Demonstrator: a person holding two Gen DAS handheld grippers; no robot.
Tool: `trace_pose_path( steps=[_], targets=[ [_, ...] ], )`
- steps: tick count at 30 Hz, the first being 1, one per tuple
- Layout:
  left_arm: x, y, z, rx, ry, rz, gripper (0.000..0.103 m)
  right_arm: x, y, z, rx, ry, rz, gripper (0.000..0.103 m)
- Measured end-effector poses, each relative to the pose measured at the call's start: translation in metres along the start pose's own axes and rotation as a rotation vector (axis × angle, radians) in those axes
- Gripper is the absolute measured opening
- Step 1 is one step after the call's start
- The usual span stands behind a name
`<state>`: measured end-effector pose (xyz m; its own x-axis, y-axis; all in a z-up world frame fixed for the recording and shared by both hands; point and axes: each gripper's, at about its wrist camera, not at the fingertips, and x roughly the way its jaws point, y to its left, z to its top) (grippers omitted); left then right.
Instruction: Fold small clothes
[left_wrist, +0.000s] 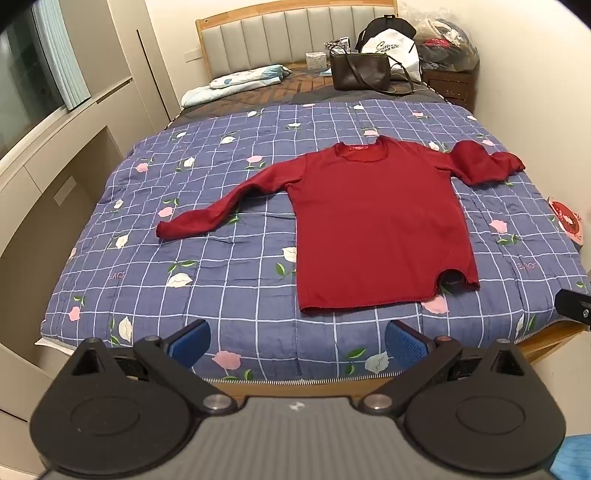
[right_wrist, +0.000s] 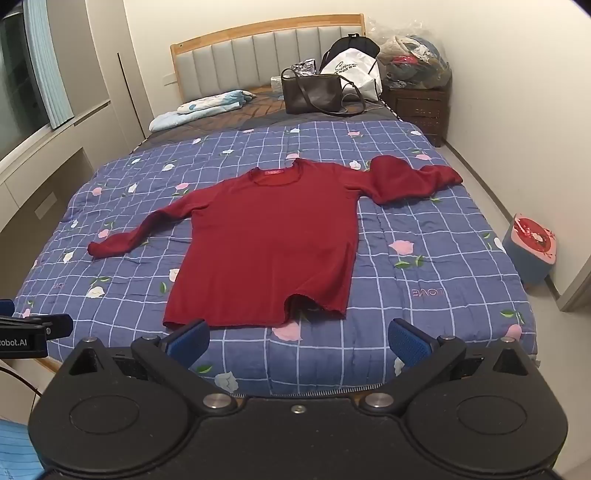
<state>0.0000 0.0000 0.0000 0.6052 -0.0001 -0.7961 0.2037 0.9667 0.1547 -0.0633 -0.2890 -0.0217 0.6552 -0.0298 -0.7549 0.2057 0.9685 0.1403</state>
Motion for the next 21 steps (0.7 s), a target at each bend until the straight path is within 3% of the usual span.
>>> trace_pose_path(
  steps=[21],
  targets=[
    [0.004, 0.003, -0.011, -0.006, 0.004, 0.003, 0.103, 0.003, 0.003, -0.001, -0.010, 0.007, -0.001, 0.103]
  ],
)
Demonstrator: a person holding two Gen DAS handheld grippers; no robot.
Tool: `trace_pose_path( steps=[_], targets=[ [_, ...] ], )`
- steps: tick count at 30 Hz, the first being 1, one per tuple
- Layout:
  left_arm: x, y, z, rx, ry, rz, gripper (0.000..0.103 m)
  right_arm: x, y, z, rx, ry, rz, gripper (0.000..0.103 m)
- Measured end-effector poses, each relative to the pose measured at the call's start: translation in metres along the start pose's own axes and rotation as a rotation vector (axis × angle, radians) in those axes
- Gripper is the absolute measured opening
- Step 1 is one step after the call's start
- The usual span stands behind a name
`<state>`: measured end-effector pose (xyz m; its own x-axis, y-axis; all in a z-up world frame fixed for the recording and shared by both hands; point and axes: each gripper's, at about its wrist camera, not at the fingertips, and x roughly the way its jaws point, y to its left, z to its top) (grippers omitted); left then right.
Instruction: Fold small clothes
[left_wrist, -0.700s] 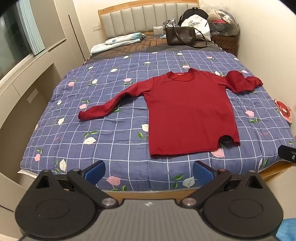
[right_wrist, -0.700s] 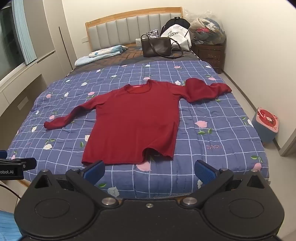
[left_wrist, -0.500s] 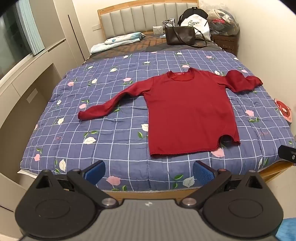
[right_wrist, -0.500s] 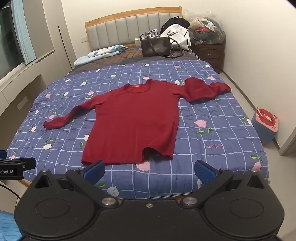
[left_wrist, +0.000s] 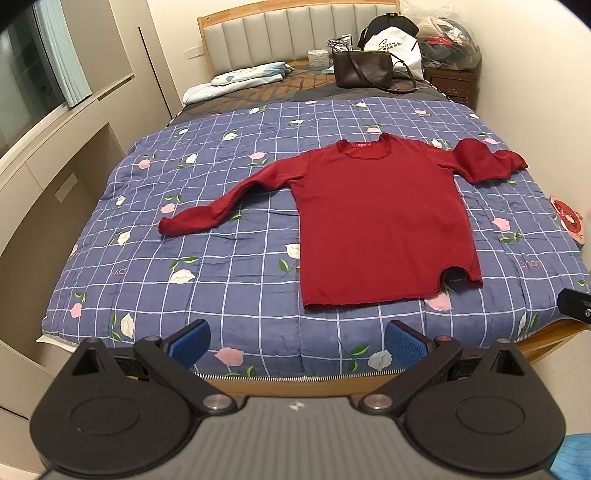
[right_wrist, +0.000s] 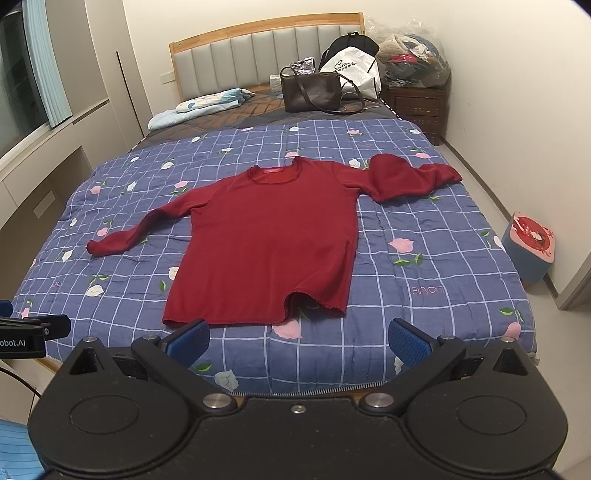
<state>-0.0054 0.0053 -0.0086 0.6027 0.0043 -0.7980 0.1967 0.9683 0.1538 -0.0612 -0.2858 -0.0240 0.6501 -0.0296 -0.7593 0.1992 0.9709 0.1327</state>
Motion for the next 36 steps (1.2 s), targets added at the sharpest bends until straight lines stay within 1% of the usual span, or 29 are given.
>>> trace_pose_path(
  steps=[1, 13, 14, 33, 36],
  targets=[
    [-0.001, 0.001, 0.006, 0.002, 0.007, 0.001, 0.103, 0.000, 0.000, 0.000, 0.000, 0.000, 0.000, 0.103],
    [-0.001, 0.000, 0.005, 0.008, 0.012, 0.007, 0.103, -0.004, 0.002, 0.002, 0.000, 0.002, -0.002, 0.103],
    [-0.001, 0.000, 0.005, 0.008, 0.012, 0.006, 0.103, 0.003, -0.002, -0.001, 0.001, 0.003, -0.002, 0.103],
    [0.003, 0.001, 0.003, 0.014, 0.024, 0.005, 0.103, 0.005, -0.002, -0.002, 0.002, 0.007, -0.004, 0.103],
    [0.004, 0.000, 0.003, 0.015, 0.026, 0.004, 0.103, 0.011, -0.002, -0.006, 0.002, 0.010, -0.005, 0.103]
  ],
)
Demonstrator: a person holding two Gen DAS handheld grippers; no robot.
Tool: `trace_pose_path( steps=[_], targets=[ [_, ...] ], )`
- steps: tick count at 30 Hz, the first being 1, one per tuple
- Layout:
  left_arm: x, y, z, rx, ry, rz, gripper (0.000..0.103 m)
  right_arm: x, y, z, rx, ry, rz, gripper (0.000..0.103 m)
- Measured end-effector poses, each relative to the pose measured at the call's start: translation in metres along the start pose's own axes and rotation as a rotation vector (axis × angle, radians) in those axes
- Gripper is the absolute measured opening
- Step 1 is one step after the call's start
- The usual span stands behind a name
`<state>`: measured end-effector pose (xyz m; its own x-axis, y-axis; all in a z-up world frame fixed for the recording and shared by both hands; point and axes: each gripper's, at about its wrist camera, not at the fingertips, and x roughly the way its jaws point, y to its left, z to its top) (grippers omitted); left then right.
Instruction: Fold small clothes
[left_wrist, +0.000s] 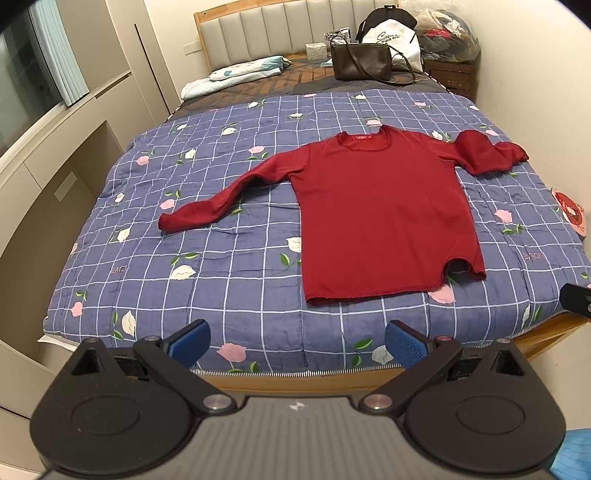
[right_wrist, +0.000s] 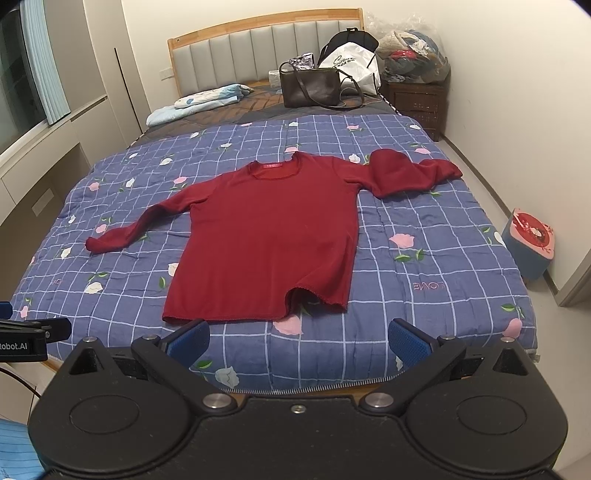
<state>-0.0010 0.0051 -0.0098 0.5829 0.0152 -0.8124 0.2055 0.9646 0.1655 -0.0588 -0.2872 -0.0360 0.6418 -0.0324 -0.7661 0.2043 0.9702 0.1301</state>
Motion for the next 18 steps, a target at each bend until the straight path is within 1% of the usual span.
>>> trace_pose_path(
  steps=[18],
  targets=[
    [0.0072, 0.0038, 0.0054, 0.001, 0.023, -0.009, 0.103, -0.0024, 0.0047, 0.0022, -0.004, 0.014, -0.009, 0.103]
  ],
)
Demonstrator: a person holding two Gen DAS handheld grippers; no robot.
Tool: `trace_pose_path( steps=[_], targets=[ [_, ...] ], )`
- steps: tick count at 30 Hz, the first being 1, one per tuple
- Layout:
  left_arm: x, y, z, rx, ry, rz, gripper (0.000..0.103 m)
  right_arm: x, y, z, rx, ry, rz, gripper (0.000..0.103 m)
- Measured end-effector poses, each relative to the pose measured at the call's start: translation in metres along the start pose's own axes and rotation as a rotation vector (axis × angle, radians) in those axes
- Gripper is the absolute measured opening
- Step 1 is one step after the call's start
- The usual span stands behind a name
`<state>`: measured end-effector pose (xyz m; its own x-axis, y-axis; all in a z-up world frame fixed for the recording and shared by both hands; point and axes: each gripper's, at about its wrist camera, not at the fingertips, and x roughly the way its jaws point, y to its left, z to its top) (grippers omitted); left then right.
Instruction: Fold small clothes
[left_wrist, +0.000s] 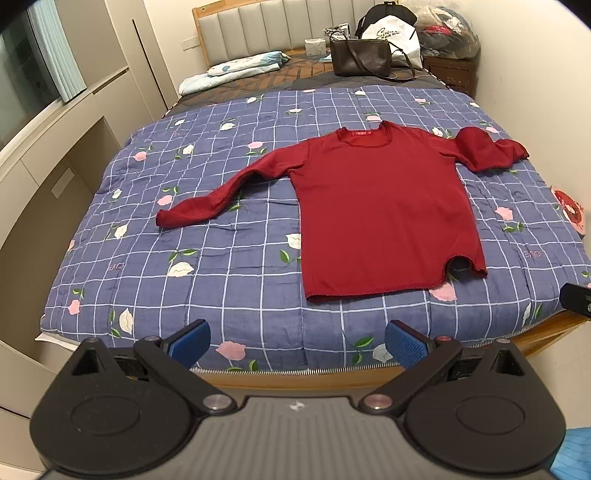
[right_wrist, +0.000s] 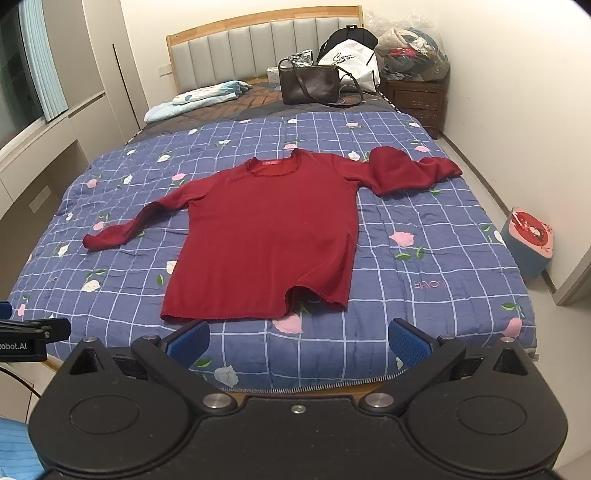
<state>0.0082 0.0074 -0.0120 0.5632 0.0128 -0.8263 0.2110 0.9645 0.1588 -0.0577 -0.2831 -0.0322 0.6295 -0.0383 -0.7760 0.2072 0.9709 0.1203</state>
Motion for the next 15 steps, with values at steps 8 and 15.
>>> trace_pose_path(
  steps=[8, 15],
  targets=[
    [0.004, 0.005, 0.003, -0.002, 0.007, 0.004, 0.103, 0.000, 0.006, 0.004, -0.001, -0.002, -0.018, 0.103],
    [0.007, 0.012, 0.008, -0.014, 0.008, -0.002, 0.103, -0.001, 0.009, 0.012, 0.007, -0.020, -0.030, 0.103]
  ],
)
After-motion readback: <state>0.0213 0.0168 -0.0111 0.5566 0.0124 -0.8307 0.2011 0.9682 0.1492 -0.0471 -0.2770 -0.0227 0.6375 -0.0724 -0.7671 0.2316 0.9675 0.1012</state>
